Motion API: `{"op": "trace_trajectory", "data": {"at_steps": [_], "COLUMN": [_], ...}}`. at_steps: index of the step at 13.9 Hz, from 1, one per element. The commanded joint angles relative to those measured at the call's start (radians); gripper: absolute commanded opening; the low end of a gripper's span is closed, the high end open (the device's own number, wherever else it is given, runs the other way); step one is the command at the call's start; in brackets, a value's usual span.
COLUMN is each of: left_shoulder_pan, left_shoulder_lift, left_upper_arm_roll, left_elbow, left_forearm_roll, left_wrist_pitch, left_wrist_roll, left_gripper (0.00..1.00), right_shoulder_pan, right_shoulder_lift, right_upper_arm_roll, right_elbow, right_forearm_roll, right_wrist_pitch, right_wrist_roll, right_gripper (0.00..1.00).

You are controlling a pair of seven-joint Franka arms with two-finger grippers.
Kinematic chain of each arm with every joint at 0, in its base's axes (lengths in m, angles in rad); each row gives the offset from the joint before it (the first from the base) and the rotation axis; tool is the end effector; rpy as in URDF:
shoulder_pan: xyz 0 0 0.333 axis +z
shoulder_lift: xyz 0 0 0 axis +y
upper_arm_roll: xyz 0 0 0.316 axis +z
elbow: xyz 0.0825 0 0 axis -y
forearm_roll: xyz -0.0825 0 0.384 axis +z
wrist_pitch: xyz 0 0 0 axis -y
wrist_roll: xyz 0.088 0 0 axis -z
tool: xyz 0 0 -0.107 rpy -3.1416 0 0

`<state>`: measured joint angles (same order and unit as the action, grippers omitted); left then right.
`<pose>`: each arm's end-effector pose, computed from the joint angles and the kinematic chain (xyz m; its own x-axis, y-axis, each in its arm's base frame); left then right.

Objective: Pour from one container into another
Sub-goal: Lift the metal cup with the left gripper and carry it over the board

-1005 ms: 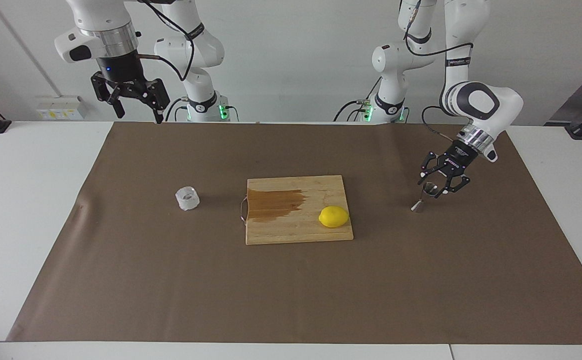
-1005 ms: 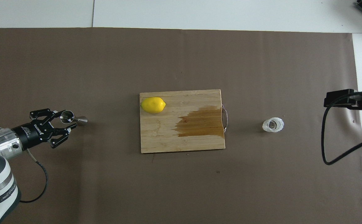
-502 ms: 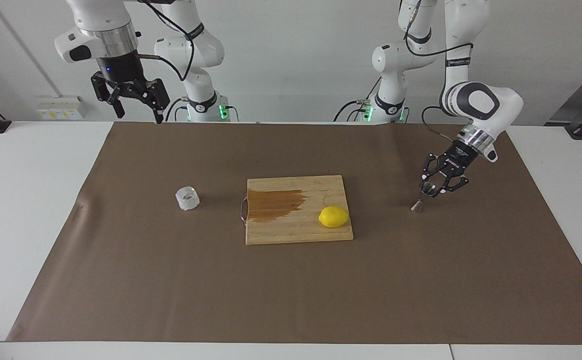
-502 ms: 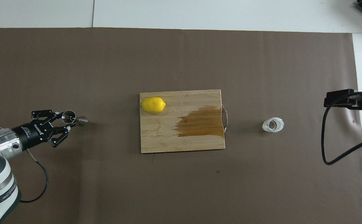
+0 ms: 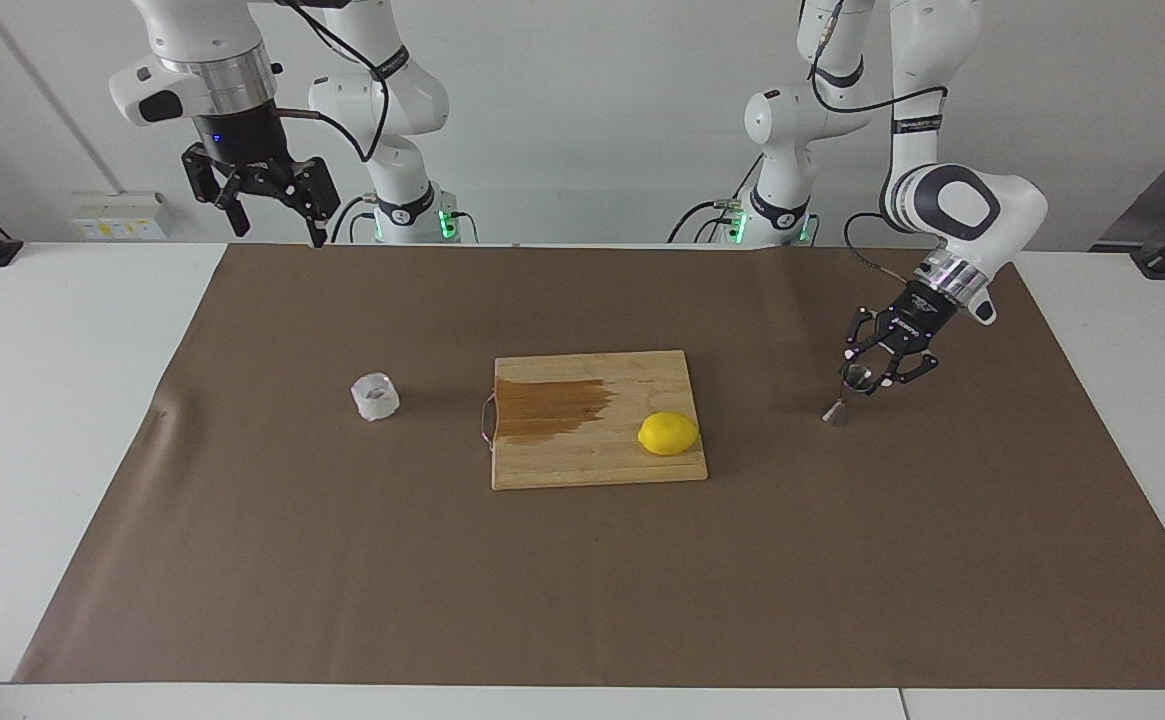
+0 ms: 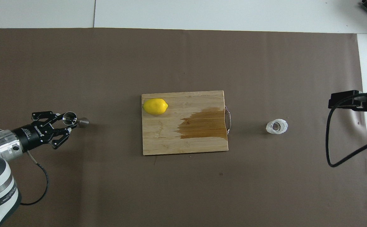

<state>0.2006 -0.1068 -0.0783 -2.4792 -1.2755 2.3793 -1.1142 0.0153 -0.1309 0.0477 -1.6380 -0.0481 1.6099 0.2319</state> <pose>0.4663 0.0476 0.3359 -0.4063 0.5268 -0.7466 0.8030 0.5957 -0.0167 0.5162 0.0294 0.6665 0.9797 -0.1661 0.1121 -0.1703 -0.9850 0.0292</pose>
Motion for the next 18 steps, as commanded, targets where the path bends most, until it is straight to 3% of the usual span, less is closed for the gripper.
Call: {"op": "trace_trajectory", "data": {"at_steps": [1, 7, 9, 13, 18], "left_shoulder_pan": [-0.001, 0.016, 0.023, 0.010, -0.173], "left_shoulder_lift": [0.006, 0.010, 0.007, -0.004, -0.010], "left_upper_arm_roll": [0.003, 0.003, 0.003, -0.001, -0.023], "left_elbow": [0.008, 0.042, 0.065, 0.111, 0.204], "left_forearm_roll": [-0.021, -0.022, -0.033, -0.084, -0.088], "left_wrist_pitch": [0.001, -0.043, -0.112, -0.158, -0.114], "left_wrist_roll": [0.020, 0.013, 0.008, -0.102, -0.322], "left_gripper": [0.00, 0.00, 0.00, 0.00, 0.00], "right_shoulder_pan": [-0.009, -0.009, -0.009, -0.009, -0.009], "right_shoulder_lift": [-0.019, -0.019, -0.019, -0.019, -0.019], "right_upper_arm_roll": [0.000, 0.000, 0.000, 0.000, 0.000], "right_elbow": [-0.017, -0.017, -0.017, -0.017, -0.017], "right_forearm_roll": [0.011, 0.011, 0.011, 0.011, 0.011], "right_wrist_pitch": [-0.010, -0.010, -0.010, -0.010, -0.010], "right_wrist_roll": [-0.014, -0.014, -0.014, -0.014, -0.014], "right_gripper": [1.00, 1.00, 1.00, 1.00, 1.00]}}
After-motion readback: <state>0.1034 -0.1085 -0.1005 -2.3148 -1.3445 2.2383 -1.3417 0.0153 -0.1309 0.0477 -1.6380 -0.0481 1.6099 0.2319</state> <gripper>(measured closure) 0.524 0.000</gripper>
